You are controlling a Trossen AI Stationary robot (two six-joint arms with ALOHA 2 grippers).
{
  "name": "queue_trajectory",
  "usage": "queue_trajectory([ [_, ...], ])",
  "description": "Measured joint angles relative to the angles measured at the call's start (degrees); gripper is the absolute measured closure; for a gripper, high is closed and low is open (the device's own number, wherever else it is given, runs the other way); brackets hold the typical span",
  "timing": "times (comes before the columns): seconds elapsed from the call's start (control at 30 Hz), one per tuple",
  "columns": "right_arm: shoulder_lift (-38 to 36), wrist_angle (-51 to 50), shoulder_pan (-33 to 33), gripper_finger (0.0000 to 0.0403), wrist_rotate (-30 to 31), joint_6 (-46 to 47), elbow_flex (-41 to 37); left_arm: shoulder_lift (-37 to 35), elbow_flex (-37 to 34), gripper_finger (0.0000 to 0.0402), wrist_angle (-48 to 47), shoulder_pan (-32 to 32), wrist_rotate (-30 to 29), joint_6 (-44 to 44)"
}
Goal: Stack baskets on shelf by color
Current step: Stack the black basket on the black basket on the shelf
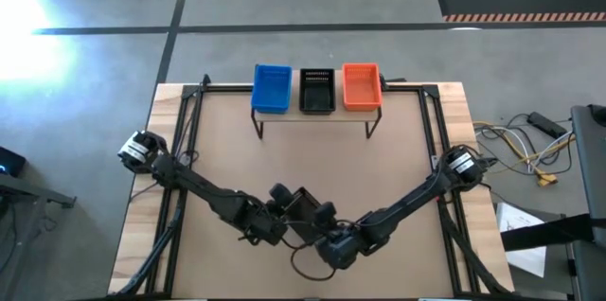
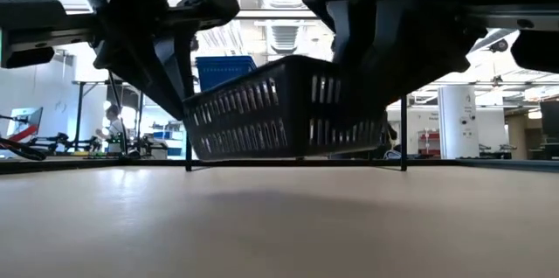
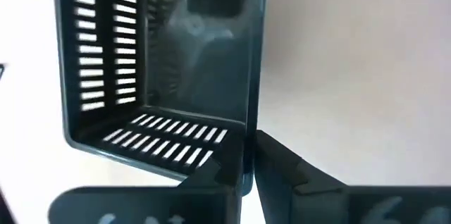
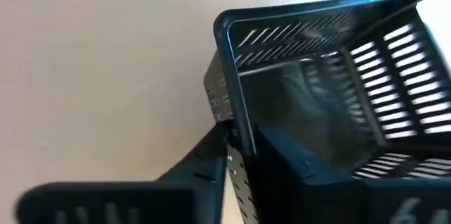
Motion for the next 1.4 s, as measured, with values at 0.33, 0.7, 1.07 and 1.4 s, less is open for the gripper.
queue_trajectory([
  [0.33,0.06,-0.68,0.57,0.0390,0.18,7.98,-0.84,-2.38,0.00,0.0336,-0.18,0.16,-0.24,-2.01],
  [0.7,0.06,2.19,1.74,0.0393,1.03,17.05,-5.73,-15.79,-0.53,0.0334,-0.84,0.01,-2.83,-7.30],
  [1.07,-2.33,1.45,4.81,0.0392,9.93,13.70,-3.47,-29.04,-18.77,0.0334,14.69,-0.02,-8.81,-18.66],
  [1.4,-10.07,-8.43,-6.69,0.0394,13.92,-1.75,9.01,-27.34,-43.79,0.0334,66.80,-0.20,-6.79,-20.56],
])
